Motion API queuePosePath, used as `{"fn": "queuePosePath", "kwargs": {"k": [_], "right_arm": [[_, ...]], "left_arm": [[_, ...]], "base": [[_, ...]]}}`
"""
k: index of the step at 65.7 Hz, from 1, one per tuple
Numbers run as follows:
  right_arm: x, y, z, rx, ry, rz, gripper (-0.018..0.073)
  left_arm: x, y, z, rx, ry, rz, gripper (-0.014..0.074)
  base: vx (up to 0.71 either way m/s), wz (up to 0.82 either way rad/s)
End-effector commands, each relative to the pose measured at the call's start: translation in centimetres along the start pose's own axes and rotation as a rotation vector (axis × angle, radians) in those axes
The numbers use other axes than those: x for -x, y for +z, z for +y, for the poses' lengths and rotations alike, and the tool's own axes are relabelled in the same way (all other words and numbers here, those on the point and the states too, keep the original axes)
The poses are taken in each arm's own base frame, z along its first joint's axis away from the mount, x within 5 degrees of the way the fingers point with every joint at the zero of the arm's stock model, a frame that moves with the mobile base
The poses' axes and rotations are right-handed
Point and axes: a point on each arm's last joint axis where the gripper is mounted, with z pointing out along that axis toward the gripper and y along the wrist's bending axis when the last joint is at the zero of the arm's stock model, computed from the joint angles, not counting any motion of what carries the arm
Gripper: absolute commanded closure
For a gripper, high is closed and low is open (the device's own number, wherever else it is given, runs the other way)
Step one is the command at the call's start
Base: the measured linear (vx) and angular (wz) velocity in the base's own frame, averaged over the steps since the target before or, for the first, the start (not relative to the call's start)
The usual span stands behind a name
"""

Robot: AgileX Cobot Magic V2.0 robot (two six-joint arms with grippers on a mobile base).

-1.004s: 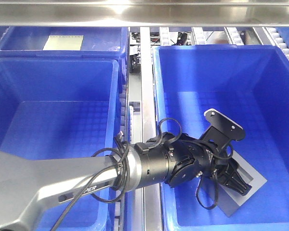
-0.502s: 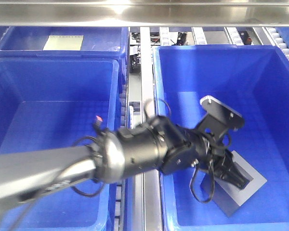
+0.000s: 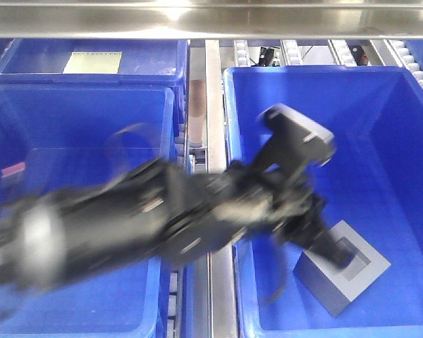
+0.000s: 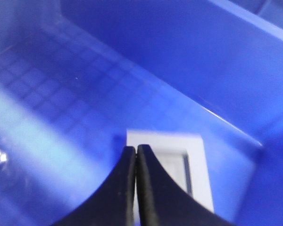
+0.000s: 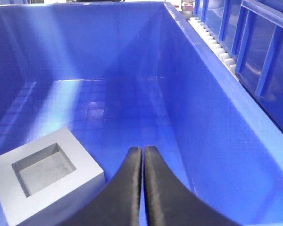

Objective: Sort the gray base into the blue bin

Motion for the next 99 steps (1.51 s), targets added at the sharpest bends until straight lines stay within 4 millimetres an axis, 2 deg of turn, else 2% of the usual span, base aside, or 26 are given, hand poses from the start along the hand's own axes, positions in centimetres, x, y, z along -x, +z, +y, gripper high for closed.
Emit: {"fn": "queuePosePath", "kwargs": {"k": [1, 7, 16, 24, 54, 66, 73, 99], "right_arm": [[0.5, 0.0, -0.1, -0.009, -0.016, -0.066, 0.0564], [0.5, 0.0, -0.1, -0.009, -0.016, -0.066, 0.0564], [0.5, 0.0, -0.1, -0.009, -0.016, -0.066, 0.0564], [0.5, 0.0, -0.1, -0.009, -0.016, -0.065, 0.0564], [0.5, 0.0, -0.1, -0.009, -0.016, -0.065, 0.0564], [0.5, 0.0, -0.1, -0.009, -0.016, -0.065, 0.0564], [0.5, 0.0, -0.1, -0.009, -0.016, -0.065, 0.0564], [0.5, 0.0, -0.1, -0.009, -0.016, -0.066, 0.0564]], "left_arm": [[1.8, -5.0, -0.5, -0.037, -0.002, -0.185, 0.0603], [0.4, -7.5, -0.2, -0.037, -0.002, -0.183, 0.0603], [-1.4, -12.3, 0.1, -0.043, -0.005, -0.224, 0.0603], [-3.5, -15.5, 0.4, -0.049, -0.015, -0.257, 0.0603], [-11.1, -24.0, 1.7, -0.071, -0.015, -0.422, 0.0603], [-14.0, -26.0, 2.1, -0.08, -0.016, -0.489, 0.0603], [-15.0, -26.6, 2.3, -0.081, -0.016, -0.501, 0.0603], [-15.2, -26.7, 2.3, -0.078, -0.017, -0.486, 0.0603]], "base": [[0.0, 0.0], [0.0, 0.0], [0.0, 0.0], [0.0, 0.0], [0.0, 0.0], [0.0, 0.0], [0.0, 0.0], [0.0, 0.0]]}}
